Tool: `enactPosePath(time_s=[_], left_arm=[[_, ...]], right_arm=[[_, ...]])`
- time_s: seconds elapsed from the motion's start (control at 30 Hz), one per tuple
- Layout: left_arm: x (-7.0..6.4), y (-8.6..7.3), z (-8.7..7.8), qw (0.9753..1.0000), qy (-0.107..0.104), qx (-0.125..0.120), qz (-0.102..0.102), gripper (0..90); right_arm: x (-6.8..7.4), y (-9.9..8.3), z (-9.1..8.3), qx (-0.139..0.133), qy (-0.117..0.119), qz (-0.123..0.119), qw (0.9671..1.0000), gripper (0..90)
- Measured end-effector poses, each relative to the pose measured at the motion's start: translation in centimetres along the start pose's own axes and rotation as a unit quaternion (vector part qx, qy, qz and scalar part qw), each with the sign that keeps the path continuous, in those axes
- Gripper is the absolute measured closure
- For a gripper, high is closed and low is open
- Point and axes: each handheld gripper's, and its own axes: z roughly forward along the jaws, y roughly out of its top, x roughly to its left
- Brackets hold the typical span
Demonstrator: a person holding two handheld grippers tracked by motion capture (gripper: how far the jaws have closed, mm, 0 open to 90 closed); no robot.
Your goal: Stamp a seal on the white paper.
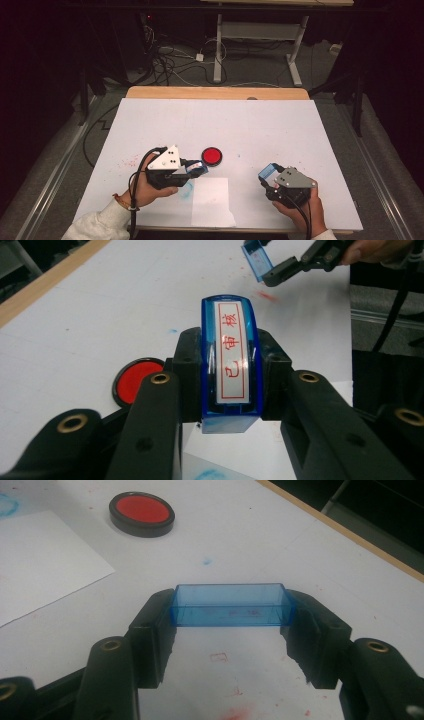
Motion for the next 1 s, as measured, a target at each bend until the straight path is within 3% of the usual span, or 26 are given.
enactPosePath(time_s=[0.53, 1.0], left_arm=[[-1.0, -0.8, 2.7, 0.9987, -0.036, 0.029, 0.022, 67.8], [-1.5, -2.1, 5.5, 0.9946, -0.06, 0.077, 0.035, 67.8]], right_arm=[[0.1, 0.0, 0.1, 0.003, 0.003, -0.004, 1.0, 40.5], [0.1, -0.1, 0.2, 0.006, 0.003, -0.004, 1.0, 40.4]])
